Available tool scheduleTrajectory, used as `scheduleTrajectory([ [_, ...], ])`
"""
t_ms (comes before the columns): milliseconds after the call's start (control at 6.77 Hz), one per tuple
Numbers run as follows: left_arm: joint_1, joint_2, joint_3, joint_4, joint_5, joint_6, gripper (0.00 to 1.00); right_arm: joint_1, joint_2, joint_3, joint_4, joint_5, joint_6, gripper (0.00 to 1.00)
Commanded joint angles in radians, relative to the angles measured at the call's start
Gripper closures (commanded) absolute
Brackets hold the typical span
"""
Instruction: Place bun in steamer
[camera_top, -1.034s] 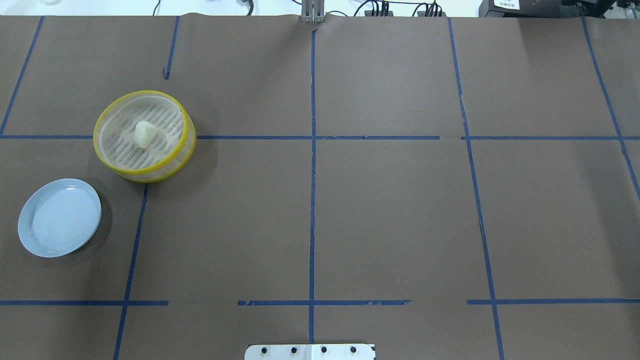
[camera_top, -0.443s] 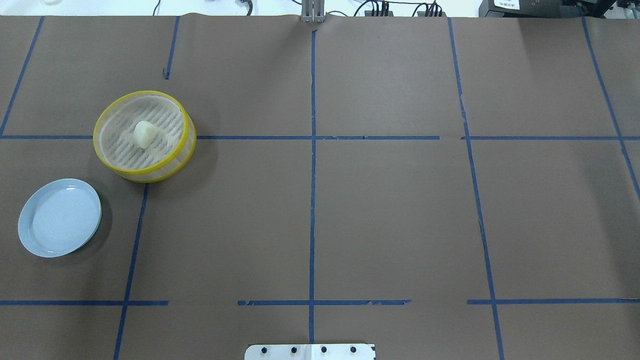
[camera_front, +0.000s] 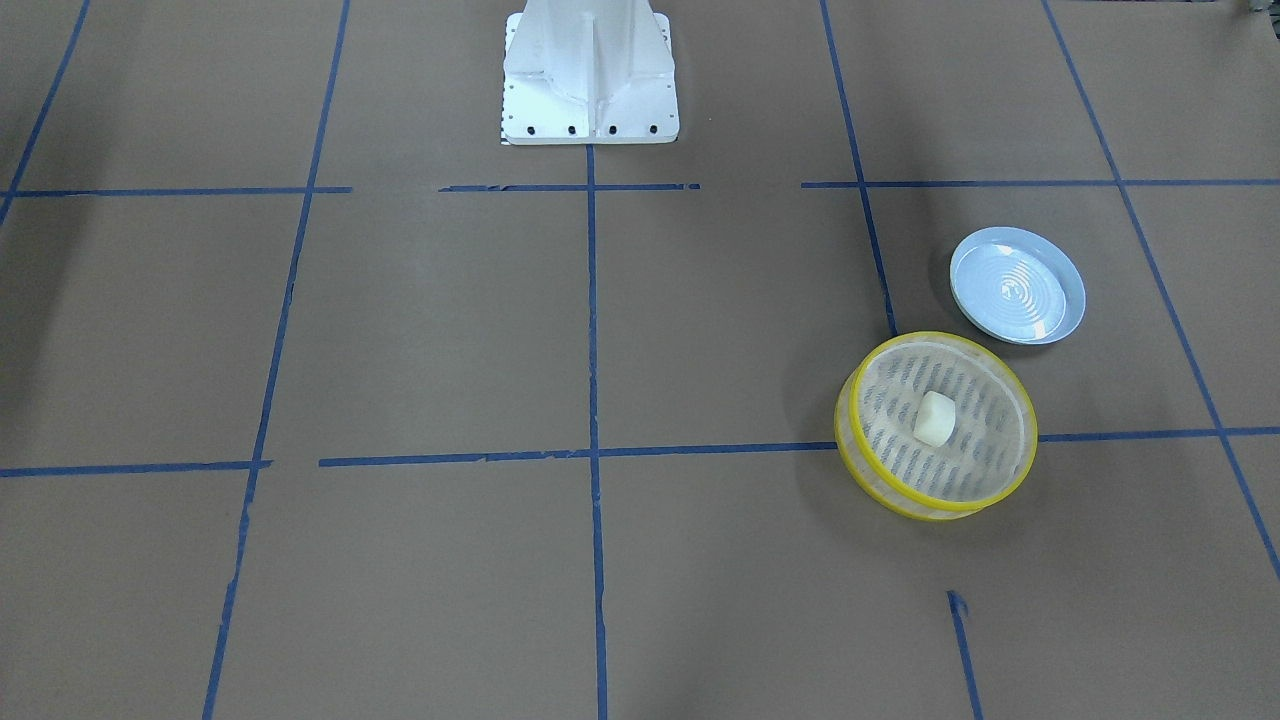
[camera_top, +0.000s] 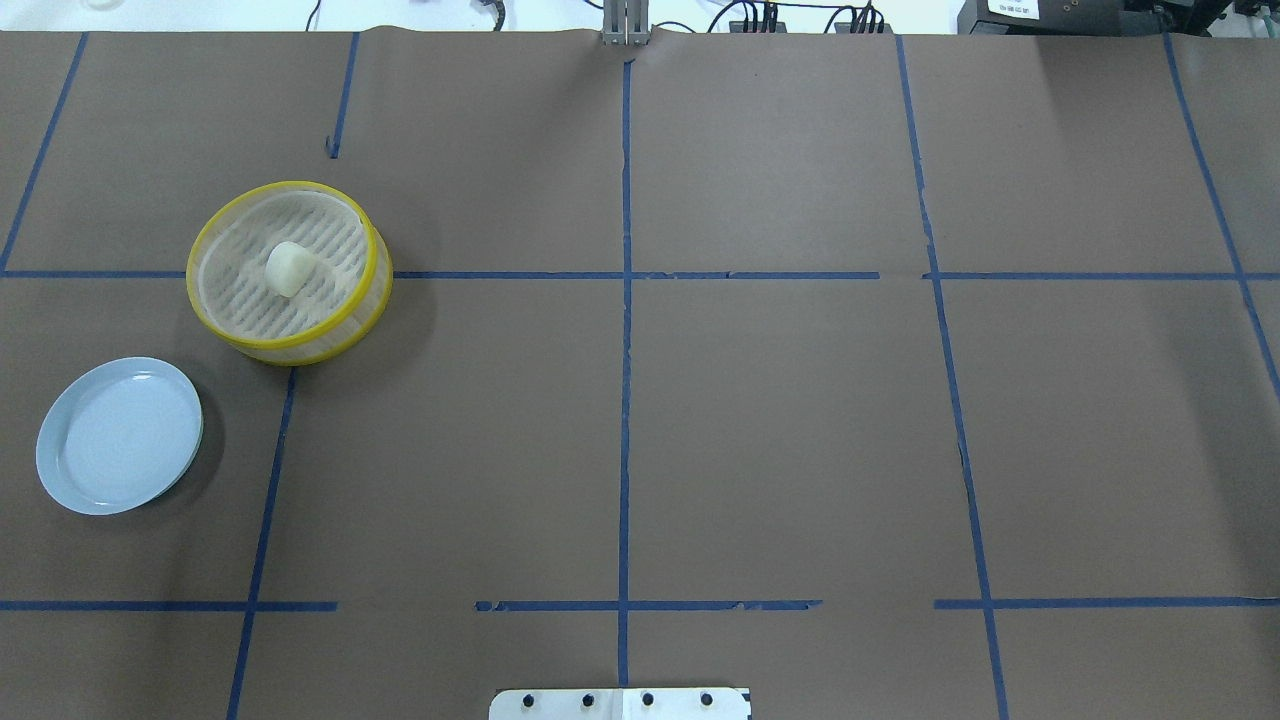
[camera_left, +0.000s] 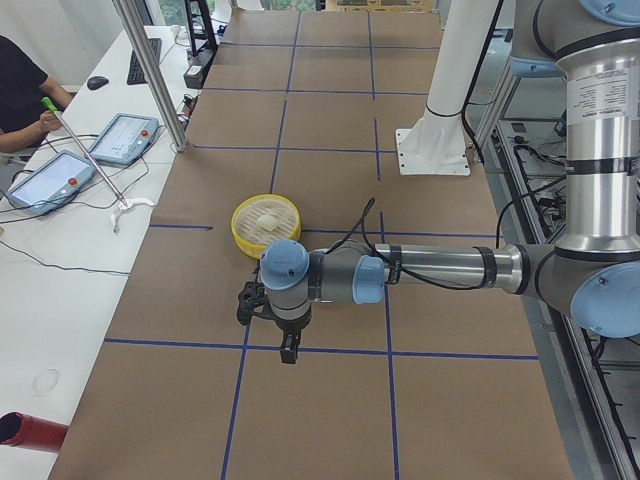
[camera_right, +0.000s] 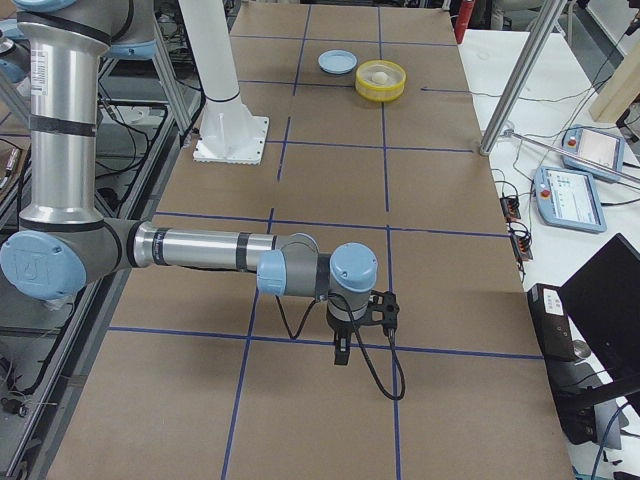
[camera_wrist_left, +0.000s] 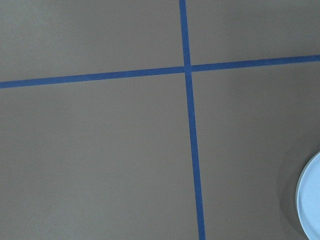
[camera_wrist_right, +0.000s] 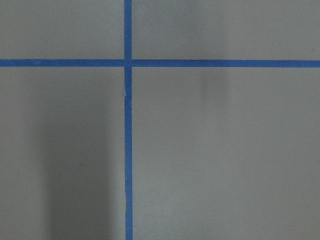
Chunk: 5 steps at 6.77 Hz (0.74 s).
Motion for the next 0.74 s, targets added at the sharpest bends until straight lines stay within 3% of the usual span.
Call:
scheduleTrajectory([
  [0, -0.017, -0.007, -0.005, 0.044, 0.002, 0.017, 0.0, 0.0, 0.0, 0.0, 0.0, 0.0, 0.0, 0.0],
  [591, -0.037, -0.006, -0.004, 0.044, 0.002, 0.016, 0.0, 0.0, 0.0, 0.0, 0.0, 0.0, 0.0, 0.0],
])
